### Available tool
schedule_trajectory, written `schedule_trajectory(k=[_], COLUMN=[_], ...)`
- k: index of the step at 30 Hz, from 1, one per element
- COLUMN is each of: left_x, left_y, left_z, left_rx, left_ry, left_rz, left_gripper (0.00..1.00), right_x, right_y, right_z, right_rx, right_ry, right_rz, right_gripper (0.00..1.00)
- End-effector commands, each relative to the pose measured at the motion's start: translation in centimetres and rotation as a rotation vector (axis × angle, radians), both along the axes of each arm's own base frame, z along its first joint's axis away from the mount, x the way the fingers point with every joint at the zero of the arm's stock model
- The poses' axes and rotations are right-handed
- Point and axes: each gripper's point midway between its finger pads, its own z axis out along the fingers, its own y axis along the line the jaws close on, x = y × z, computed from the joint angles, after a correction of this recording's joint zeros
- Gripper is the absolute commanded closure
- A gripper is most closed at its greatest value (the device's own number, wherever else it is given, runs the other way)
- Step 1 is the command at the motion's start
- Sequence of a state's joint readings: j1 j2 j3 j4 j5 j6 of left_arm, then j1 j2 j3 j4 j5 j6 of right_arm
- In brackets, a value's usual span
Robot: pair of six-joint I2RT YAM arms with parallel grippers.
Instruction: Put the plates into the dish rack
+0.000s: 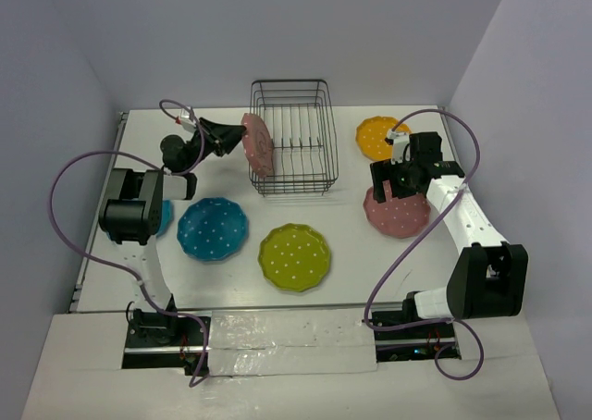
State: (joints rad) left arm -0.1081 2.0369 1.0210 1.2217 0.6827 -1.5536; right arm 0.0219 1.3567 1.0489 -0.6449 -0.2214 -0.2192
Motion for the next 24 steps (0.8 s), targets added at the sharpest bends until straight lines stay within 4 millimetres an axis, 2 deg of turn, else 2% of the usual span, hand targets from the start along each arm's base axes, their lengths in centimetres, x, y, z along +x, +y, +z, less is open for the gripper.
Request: schedule_trajectory(k=[1, 2, 3, 4, 5, 6, 7, 8, 10, 11, 12, 13, 14, 17, 18, 19, 20, 21, 22, 23, 24], left_x=[-0.5, -0.5, -0.3, -0.6, -0.4, -0.2, -0.5, -0.3, -0.2, 0.0, -0.1, -0.3, 0.0, -1.2, -2.0, -3.4, -4.3, -6.1, -8.0, -9.5, -11.9], left_y=[0.4, 0.6, 1.2, 1.3, 1.6, 2.2, 2.5, 3.0, 3.7, 4.2, 4.7, 5.2, 6.1, 7.9, 8.8, 9.2, 9.5, 9.7, 9.9, 9.8, 10.3], left_z=[4.8, 5.1, 5.3, 6.4, 5.6, 5.5, 6.5, 5.0, 6.3, 5.9, 5.2, 6.0, 5.7, 5.8, 7.0, 5.9, 5.4, 5.6, 4.1, 3.5, 2.6], left_rx=[0.049, 0.059, 0.091, 0.111, 0.140, 0.193, 0.223, 0.300, 0.385, 0.471, 0.525, 0.574, 0.686, 0.885, 1.004, 1.070, 1.200, 1.268, 1.384, 1.427, 1.485], left_ry=[-0.158, -0.161, -0.180, -0.200, -0.153, -0.175, -0.185, -0.149, -0.170, -0.195, -0.135, -0.153, -0.182, -0.169, -0.260, -0.237, -0.338, -0.383, -0.448, -0.485, -0.512], left_rz=[0.000, 0.004, 0.021, 0.024, 0.033, 0.054, 0.073, 0.085, 0.121, 0.141, 0.147, 0.170, 0.201, 0.193, 0.193, 0.149, 0.090, 0.054, -0.042, -0.093, -0.110], left_gripper=[0.60, 0.53, 0.50, 0.48, 0.45, 0.42, 0.40, 0.36, 0.35, 0.34, 0.32, 0.31, 0.30, 0.30, 0.30, 0.30, 0.28, 0.27, 0.27, 0.24, 0.23], right_x=[0.9, 0.9, 1.0, 1.0, 1.0, 0.9, 1.0, 0.9, 0.8, 0.8, 0.7, 0.7, 0.6, 0.4, 0.2, 0.1, 0.0, -0.2, -0.3, -0.4, -0.5], right_y=[0.1, 0.2, 0.2, 0.0, 0.0, 0.0, 0.1, 0.1, 0.1, 0.1, 0.1, 0.0, 0.0, 0.0, -0.1, -0.1, -0.1, -0.2, -0.2, -0.2, -0.2], right_z=[2.7, 2.8, 3.1, 3.3, 3.5, 3.8, 3.9, 4.0, 4.2, 4.3, 4.5, 4.6, 4.7, 5.1, 5.2, 5.3, 5.4, 5.4, 5.5, 5.5, 5.4], right_rx=[-0.004, -0.003, -0.005, -0.010, -0.012, -0.010, -0.007, -0.008, -0.010, -0.010, -0.010, -0.011, -0.012, -0.016, -0.019, -0.021, -0.022, -0.024, -0.022, -0.021, -0.021], right_ry=[-0.075, -0.080, -0.089, -0.094, -0.102, -0.111, -0.116, -0.120, -0.126, -0.128, -0.135, -0.139, -0.143, -0.160, -0.168, -0.173, -0.179, -0.179, -0.184, -0.185, -0.185], right_rz=[0.011, 0.013, 0.013, 0.008, 0.008, 0.009, 0.012, 0.014, 0.015, 0.015, 0.015, 0.016, 0.015, 0.017, 0.016, 0.019, 0.020, 0.018, 0.018, 0.016, 0.014], right_gripper=[0.00, 0.00, 0.00, 0.00, 0.00, 0.00, 0.00, 0.00, 0.00, 0.00, 0.00, 0.00, 0.00, 0.00, 0.00, 0.00, 0.00, 0.00, 0.00, 0.00, 0.00])
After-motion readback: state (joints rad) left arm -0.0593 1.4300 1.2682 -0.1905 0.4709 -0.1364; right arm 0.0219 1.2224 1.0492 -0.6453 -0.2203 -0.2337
